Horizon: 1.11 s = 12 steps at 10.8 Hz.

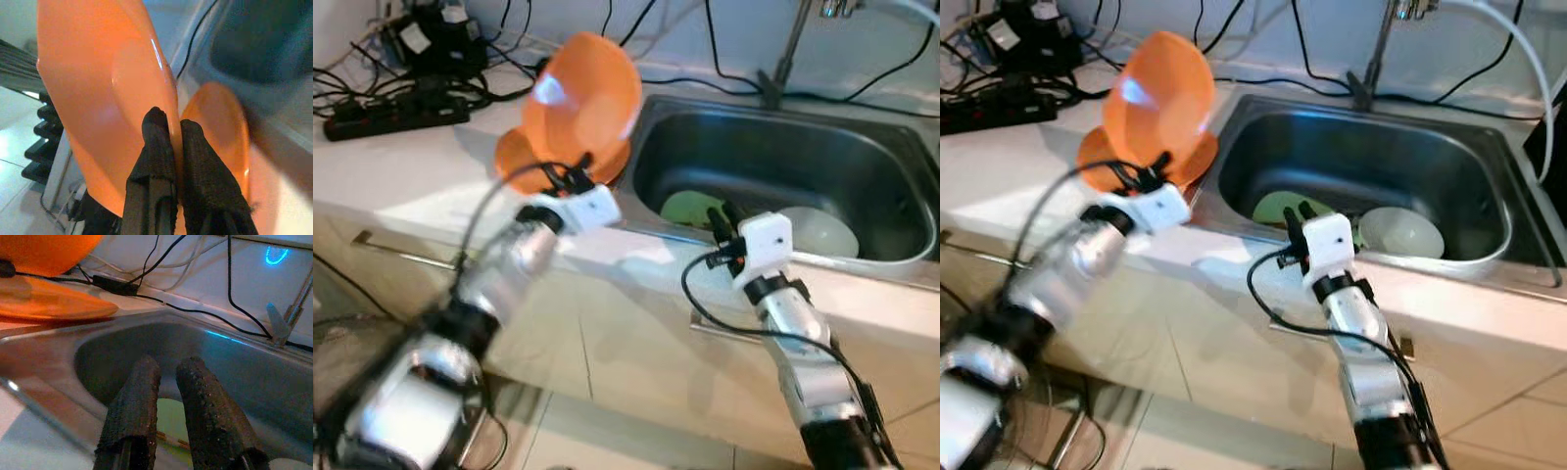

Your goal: Kitchen organization

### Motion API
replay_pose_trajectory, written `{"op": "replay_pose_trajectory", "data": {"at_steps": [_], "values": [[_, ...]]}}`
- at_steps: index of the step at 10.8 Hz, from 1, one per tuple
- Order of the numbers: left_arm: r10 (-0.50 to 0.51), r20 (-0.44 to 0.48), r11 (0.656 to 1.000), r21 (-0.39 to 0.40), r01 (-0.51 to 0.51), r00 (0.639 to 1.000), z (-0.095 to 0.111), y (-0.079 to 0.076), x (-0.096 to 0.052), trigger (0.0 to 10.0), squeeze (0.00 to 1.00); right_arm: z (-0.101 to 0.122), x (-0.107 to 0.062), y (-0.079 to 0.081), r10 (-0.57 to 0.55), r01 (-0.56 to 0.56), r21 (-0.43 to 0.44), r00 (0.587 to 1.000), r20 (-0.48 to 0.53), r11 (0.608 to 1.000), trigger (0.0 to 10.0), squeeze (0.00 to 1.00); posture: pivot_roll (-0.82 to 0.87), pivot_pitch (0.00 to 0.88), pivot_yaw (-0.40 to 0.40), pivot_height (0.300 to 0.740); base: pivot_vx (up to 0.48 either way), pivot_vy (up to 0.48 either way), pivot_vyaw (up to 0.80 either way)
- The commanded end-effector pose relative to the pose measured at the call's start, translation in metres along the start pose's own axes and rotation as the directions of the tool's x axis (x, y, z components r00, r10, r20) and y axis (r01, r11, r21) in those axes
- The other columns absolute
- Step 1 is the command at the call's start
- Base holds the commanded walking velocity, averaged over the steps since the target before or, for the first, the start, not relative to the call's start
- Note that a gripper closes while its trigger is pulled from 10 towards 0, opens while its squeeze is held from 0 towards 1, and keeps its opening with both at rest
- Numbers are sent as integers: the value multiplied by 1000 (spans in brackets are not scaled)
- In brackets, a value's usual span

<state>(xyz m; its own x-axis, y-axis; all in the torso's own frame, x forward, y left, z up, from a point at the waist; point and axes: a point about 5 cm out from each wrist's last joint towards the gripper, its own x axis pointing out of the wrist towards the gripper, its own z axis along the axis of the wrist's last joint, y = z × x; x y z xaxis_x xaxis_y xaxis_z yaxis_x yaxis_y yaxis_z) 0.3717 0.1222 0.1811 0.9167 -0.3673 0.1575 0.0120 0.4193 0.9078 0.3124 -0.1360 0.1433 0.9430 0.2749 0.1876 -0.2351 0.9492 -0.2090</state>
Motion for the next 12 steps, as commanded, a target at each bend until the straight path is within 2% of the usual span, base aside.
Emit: {"op": "replay_pose_trajectory", "data": {"at_steps": [1,2,3,6,9,11,12], "values": [[37,19,999,-5,-37,999,7,7,2,10000,0,0,3,-3,-7,7,11,1000,-5,1000,10000,0,122,3,2,740,0,0,0],[38,30,999,4,-38,999,12,9,1,10000,0,2,7,-5,-6,5,5,1000,5,1000,10000,0,125,1,-2,740,0,0,0],[46,24,999,13,-47,999,14,12,0,10000,0,12,15,-11,-16,16,-1,999,35,1000,10000,1000,124,0,-6,740,0,0,0],[43,36,999,1,-43,998,24,7,0,10000,0,31,25,-21,-42,42,3,995,85,999,10000,1000,113,0,-8,740,0,0,0],[17,68,1000,17,-18,998,34,3,3,10000,0,47,32,-17,-35,32,20,991,133,999,10000,1000,115,0,-2,740,0,0,0],[8,77,1000,16,-9,997,38,1,4,10000,0,60,37,-14,-36,24,78,987,154,997,10000,1000,115,0,4,740,0,0,0],[-4,81,1000,22,2,997,39,-2,4,10000,0,67,40,-12,-44,24,133,987,154,991,10000,416,115,0,6,740,0,0,0]]}}
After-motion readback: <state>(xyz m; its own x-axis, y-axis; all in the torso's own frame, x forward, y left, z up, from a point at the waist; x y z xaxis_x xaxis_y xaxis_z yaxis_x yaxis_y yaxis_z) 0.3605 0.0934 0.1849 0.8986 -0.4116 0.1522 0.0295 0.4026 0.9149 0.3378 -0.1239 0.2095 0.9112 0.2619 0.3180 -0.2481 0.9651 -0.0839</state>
